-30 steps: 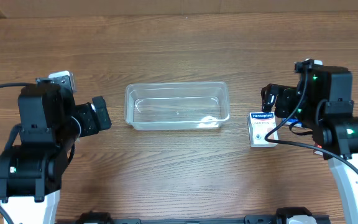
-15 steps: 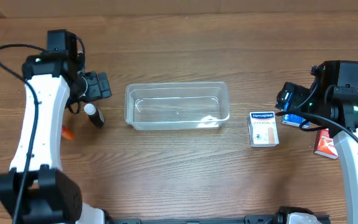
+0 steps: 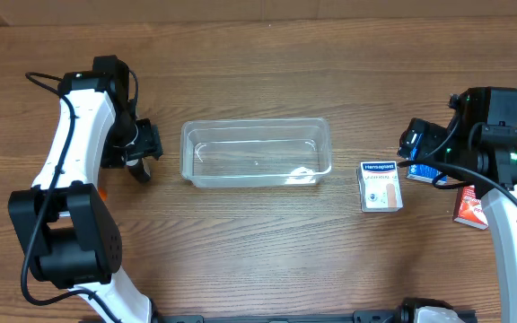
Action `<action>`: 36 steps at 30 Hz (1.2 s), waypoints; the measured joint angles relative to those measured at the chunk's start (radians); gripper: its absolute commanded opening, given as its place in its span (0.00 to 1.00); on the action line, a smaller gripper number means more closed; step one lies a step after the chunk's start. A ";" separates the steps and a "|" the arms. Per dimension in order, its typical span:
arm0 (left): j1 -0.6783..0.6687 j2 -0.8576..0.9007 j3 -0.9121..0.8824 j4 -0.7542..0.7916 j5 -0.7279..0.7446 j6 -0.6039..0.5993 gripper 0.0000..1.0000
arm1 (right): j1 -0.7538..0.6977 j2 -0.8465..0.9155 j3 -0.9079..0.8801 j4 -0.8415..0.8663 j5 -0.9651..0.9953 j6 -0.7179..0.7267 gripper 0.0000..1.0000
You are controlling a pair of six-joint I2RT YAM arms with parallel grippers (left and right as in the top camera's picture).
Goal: Pack container
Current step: 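Reach the left gripper to the dark bottle and grasp it, then lift the dark bottle and place it upright in the container's left end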
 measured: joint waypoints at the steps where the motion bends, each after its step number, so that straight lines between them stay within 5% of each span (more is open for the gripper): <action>1: 0.000 0.000 0.000 -0.003 0.000 0.000 0.68 | 0.000 0.000 0.000 0.000 0.000 0.000 1.00; 7: 0.000 0.000 0.000 -0.010 -0.009 -0.001 0.66 | 0.000 0.000 0.000 0.000 0.000 0.000 1.00; 11: 0.000 0.000 0.000 -0.010 -0.026 -0.002 0.45 | 0.000 0.000 0.000 0.000 0.000 0.000 1.00; 23: 0.022 0.000 0.000 0.006 -0.074 -0.018 0.47 | 0.000 0.000 0.000 -0.001 0.000 0.000 1.00; 29: 0.022 0.000 -0.019 0.039 -0.080 -0.021 0.26 | 0.000 0.000 0.000 -0.001 0.000 0.000 1.00; 32: 0.022 0.000 -0.019 0.043 -0.080 -0.021 0.04 | 0.000 0.000 0.000 -0.002 0.000 0.000 1.00; 36: 0.022 0.000 -0.017 0.034 -0.074 -0.021 0.04 | 0.000 0.000 0.000 -0.002 0.000 0.000 1.00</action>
